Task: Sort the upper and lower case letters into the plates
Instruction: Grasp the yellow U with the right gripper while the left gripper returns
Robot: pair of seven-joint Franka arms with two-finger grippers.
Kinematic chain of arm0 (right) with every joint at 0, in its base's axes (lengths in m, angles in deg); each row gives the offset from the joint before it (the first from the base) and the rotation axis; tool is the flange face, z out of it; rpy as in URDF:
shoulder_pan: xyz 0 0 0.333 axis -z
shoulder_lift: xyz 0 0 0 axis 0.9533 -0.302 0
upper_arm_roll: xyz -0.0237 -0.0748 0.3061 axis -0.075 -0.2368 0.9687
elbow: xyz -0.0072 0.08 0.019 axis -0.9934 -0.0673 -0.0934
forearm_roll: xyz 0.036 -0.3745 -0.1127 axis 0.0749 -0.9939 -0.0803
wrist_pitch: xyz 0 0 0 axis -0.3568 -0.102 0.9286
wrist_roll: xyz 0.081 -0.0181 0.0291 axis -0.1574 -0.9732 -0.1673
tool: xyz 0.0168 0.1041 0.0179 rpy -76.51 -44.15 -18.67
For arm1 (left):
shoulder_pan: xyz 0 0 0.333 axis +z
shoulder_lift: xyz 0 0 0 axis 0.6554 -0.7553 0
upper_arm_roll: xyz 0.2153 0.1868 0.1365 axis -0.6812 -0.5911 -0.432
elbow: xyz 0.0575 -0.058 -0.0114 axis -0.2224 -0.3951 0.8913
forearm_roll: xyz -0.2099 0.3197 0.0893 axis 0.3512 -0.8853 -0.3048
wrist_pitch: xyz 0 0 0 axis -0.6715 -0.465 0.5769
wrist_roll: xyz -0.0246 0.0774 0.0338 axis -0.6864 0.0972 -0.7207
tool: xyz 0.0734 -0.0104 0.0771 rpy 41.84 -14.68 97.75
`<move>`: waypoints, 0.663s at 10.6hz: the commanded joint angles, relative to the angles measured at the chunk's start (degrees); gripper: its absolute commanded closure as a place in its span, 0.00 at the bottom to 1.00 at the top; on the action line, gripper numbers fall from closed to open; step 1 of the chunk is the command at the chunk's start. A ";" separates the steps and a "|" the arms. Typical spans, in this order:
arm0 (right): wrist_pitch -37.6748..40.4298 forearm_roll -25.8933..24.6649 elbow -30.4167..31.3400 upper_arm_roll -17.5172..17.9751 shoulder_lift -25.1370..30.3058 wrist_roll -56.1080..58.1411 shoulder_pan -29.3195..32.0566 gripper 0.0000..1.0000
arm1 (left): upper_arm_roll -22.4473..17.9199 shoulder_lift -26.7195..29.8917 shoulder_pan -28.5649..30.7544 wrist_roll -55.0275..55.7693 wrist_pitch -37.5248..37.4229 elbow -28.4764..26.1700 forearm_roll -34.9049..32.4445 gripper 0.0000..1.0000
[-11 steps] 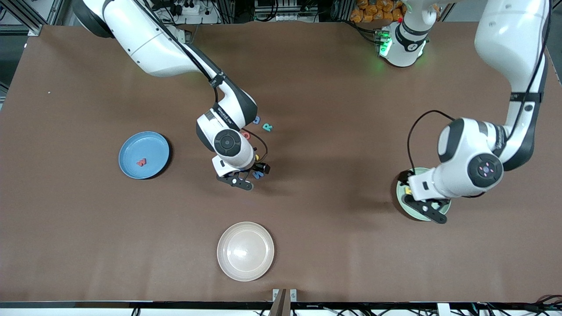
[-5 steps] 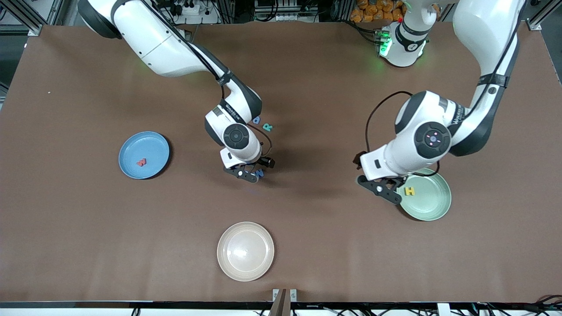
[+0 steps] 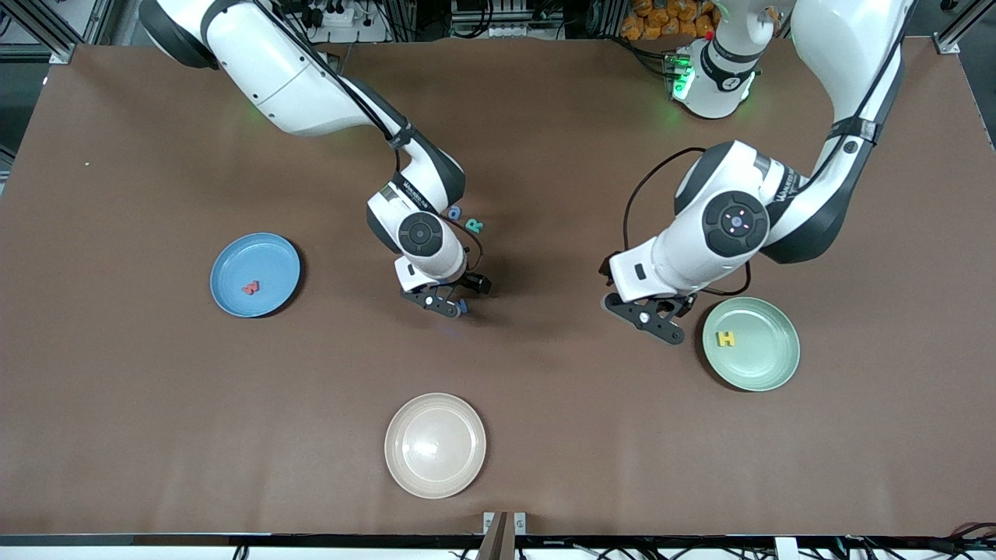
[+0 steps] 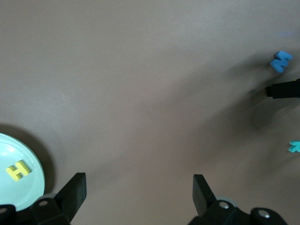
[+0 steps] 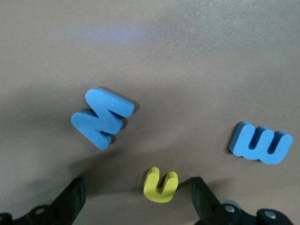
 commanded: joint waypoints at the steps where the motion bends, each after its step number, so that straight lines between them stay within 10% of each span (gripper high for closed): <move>1: -0.82 -0.65 1.78 0.54 0.86 -1.78 0.36 0.00 | 2.12 1.15 0.22 4.47 -1.22 -0.29 0.53 0.00; 4: -0.47 -0.65 1.87 0.55 0.86 -1.86 0.36 0.15 | 3.36 1.14 0.30 4.93 -1.22 -0.20 0.71 0.06; 7: -0.47 -0.65 1.87 0.55 0.95 -1.78 0.36 0.64 | 3.54 1.14 0.22 4.84 -1.13 0.58 0.79 0.12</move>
